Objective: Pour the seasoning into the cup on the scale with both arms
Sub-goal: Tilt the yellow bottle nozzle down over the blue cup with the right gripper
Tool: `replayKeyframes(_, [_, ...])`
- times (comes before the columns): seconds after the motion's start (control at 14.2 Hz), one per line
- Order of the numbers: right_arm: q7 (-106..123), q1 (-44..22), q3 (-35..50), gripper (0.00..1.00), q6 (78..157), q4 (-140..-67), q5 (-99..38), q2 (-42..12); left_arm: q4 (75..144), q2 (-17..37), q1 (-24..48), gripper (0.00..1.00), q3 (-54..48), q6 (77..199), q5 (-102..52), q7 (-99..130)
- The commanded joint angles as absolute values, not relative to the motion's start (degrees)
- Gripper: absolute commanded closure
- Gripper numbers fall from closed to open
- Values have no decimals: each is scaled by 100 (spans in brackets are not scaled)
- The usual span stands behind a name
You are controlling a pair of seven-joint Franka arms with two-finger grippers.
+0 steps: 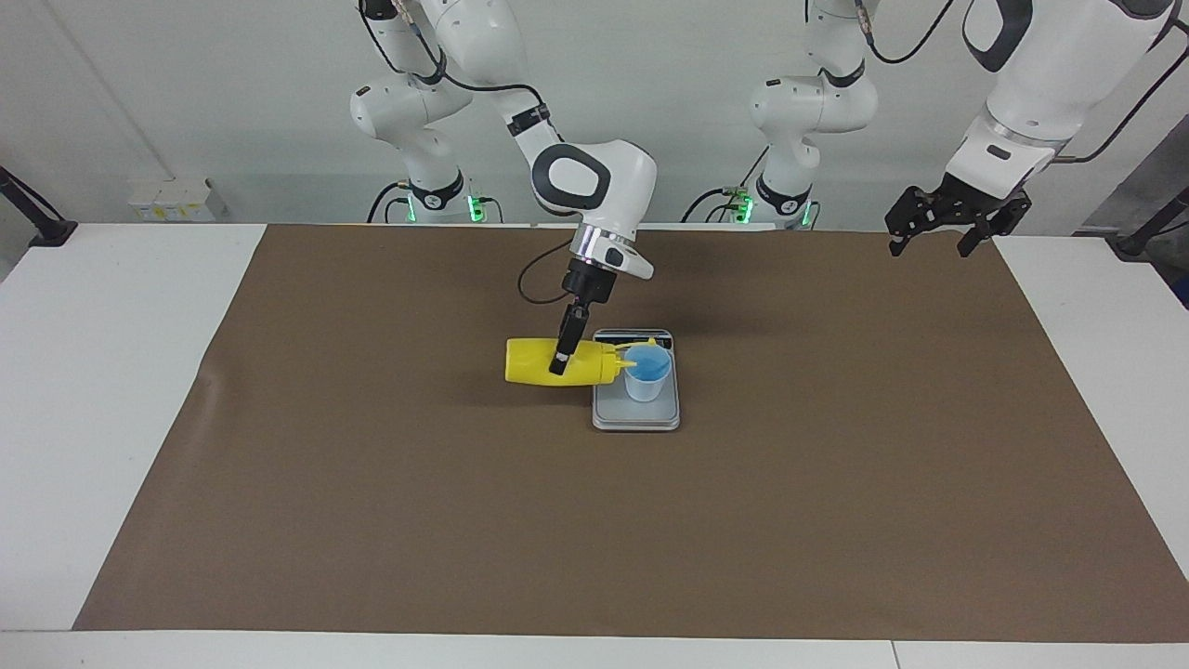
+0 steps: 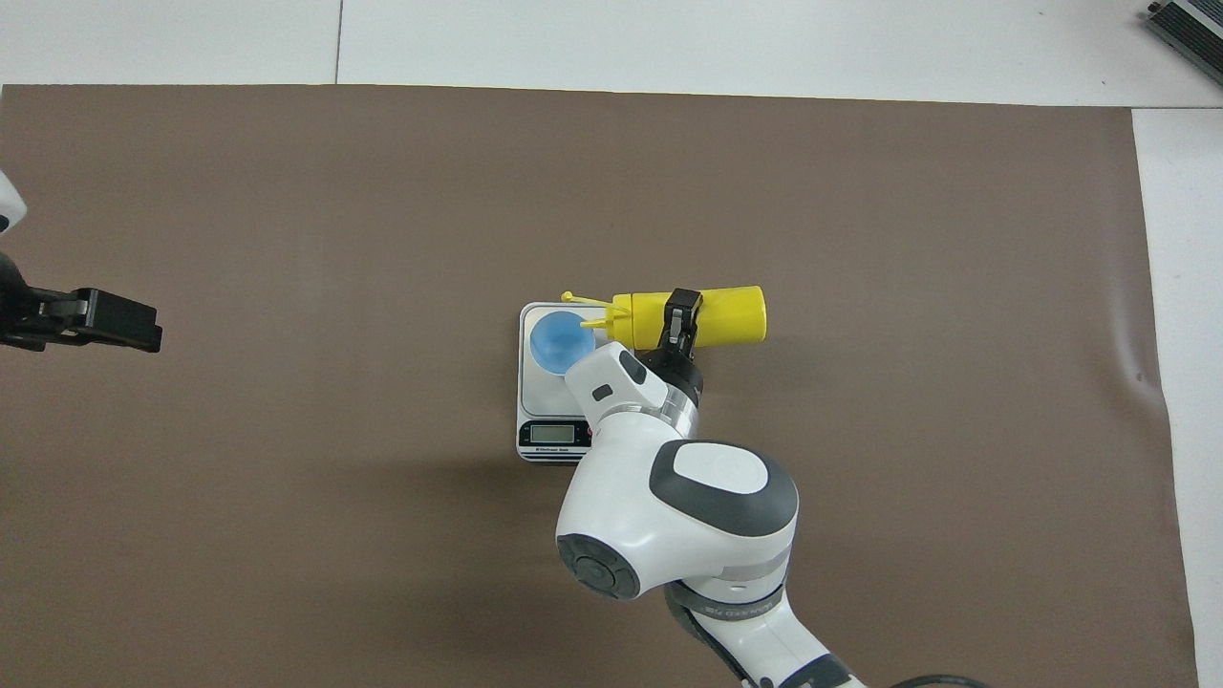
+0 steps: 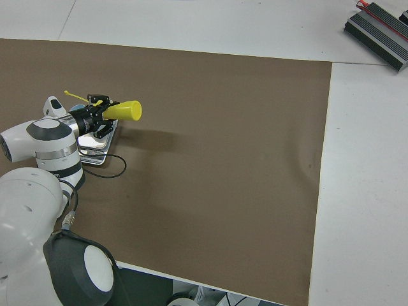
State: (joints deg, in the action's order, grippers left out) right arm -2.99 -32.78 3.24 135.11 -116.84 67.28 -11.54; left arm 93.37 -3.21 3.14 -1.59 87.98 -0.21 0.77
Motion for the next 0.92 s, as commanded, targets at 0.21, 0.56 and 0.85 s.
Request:
replayKeyframes(0.21, [-378,-2910,369,70,14105,-12032,6408,-651,9413,-378,229,0,-193,8763,-62,9])
replayKeyframes(0.56, [-440,-2567,369,70,14888,-12278,5969,-387,9413,-378,229,0,-193,8763,-62,9])
replayKeyframes(0.85, [-387,-2058,369,70,15607,-12392,5836,-413,9413,-378,229,0,-193,8771,-62,9])
